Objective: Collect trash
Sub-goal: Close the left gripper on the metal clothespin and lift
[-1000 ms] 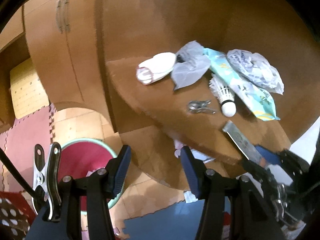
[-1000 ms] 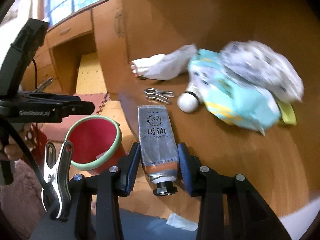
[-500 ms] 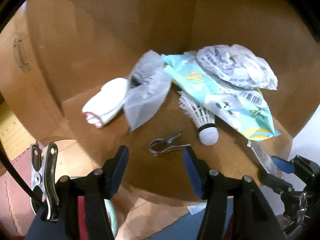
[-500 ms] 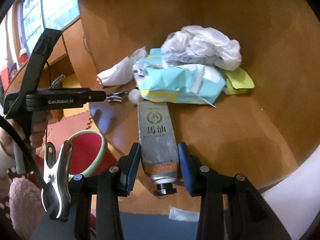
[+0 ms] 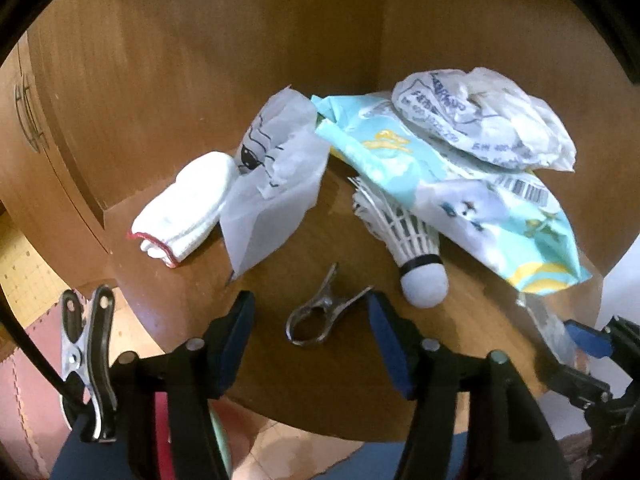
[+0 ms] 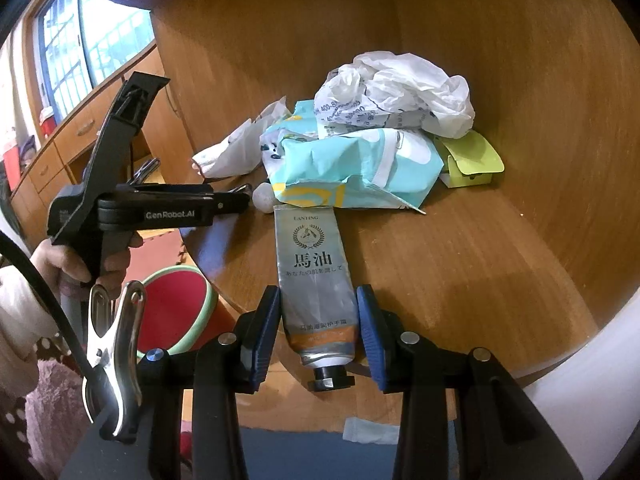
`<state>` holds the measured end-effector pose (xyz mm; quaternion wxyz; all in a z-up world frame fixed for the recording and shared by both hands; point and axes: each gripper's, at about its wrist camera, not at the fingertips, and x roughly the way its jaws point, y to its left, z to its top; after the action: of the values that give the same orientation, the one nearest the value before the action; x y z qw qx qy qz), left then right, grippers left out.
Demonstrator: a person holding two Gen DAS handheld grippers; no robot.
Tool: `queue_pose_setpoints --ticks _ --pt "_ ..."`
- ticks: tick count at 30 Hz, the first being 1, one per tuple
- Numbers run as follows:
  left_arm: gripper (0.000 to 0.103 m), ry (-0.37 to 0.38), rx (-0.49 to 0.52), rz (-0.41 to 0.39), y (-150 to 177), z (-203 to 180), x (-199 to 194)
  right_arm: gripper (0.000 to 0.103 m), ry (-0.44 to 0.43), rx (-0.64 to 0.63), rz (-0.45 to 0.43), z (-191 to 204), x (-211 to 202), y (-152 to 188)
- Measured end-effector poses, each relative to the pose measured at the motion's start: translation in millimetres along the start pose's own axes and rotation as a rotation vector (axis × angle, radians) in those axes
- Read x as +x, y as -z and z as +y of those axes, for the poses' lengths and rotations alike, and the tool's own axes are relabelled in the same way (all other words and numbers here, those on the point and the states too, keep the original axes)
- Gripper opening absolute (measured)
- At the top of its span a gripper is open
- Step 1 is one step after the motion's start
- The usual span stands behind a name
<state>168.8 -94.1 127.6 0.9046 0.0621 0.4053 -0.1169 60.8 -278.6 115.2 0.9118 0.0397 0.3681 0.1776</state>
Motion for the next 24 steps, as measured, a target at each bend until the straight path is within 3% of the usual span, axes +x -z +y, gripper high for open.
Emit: queue_pose_setpoints --ticks 5,11,18,24 --pt "0.021 0.016 0.001 -0.017 10.0 -9.6 -11.5 0.040 0.010 -0.015 -0.002 2.8 0.3 1.7" --pt "0.020 0.009 -0.036 -0.028 21.5 -16.4 -22.3 0.040 0.009 -0.009 -0.016 3.0 1.0 2.6" --pt "0.020 -0.015 -0.104 -0.048 40.7 14.9 -49.5 0.039 -0.016 0.031 -0.027 -0.2 -1.1 4.1" --pt "0.020 -0.082 -0.158 -0.064 59.2 41.6 -73.2 0.039 -0.042 0.058 -0.026 -0.9 -2.5 5.5"
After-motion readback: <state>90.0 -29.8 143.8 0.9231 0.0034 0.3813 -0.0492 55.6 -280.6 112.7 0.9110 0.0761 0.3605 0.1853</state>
